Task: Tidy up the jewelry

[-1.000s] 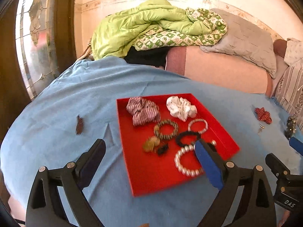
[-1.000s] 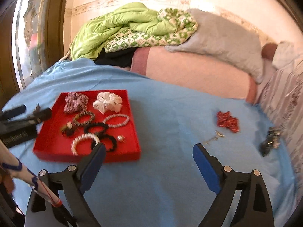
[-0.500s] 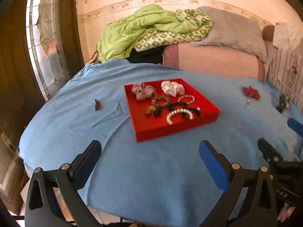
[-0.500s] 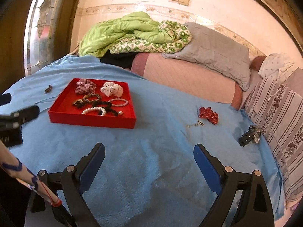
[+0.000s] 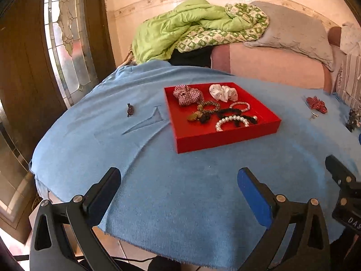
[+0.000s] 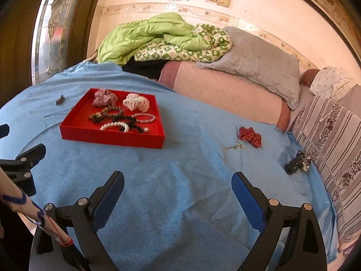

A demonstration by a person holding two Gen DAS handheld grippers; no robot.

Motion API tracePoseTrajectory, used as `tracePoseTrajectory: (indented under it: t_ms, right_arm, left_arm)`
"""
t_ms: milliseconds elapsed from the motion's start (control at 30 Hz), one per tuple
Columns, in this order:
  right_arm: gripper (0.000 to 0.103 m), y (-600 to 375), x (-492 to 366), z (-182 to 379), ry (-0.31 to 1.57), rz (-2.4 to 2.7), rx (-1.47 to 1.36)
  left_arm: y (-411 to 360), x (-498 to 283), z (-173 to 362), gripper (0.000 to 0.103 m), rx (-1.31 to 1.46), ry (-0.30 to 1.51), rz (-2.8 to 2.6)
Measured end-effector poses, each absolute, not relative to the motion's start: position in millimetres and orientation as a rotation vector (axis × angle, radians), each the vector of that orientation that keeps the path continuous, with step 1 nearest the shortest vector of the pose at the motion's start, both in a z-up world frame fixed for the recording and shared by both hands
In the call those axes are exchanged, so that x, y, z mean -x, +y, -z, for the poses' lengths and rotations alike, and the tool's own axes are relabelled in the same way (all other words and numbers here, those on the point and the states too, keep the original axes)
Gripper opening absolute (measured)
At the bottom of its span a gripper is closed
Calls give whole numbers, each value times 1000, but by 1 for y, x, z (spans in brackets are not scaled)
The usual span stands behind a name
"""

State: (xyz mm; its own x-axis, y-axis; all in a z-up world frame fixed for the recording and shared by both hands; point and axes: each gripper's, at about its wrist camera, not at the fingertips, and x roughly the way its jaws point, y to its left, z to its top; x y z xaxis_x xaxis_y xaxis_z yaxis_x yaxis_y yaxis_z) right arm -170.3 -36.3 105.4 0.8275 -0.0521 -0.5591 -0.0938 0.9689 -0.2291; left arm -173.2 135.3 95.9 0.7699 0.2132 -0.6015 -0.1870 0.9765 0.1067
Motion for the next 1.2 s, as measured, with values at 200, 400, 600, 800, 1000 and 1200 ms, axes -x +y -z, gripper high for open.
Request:
tracePoseTrajectory:
  t_ms: [200, 400, 600, 800, 1000, 1200]
  right_arm:
    - [98, -35, 160, -98, 637, -18, 254]
    - [98, -38, 153, -91, 677, -6, 251]
    - [98, -35, 150, -88, 690, -12, 263]
    - [98, -32, 150, -86, 695, -17, 272]
    - [98, -32, 150, -86, 693, -18, 272]
    - [98, -34, 152, -87, 688, -15, 275]
  left_arm:
    - [132, 162, -88, 103, -50, 683, -211]
    - [124, 154, -82, 103, -67, 713, -173]
    - [122, 150, -78, 103, -63, 740, -159]
    - [123, 148, -77, 103, -53, 750, -166]
    - [122, 148, -76, 103, -63, 747, -168]
    - [123, 148, -75, 103, -66, 746, -177]
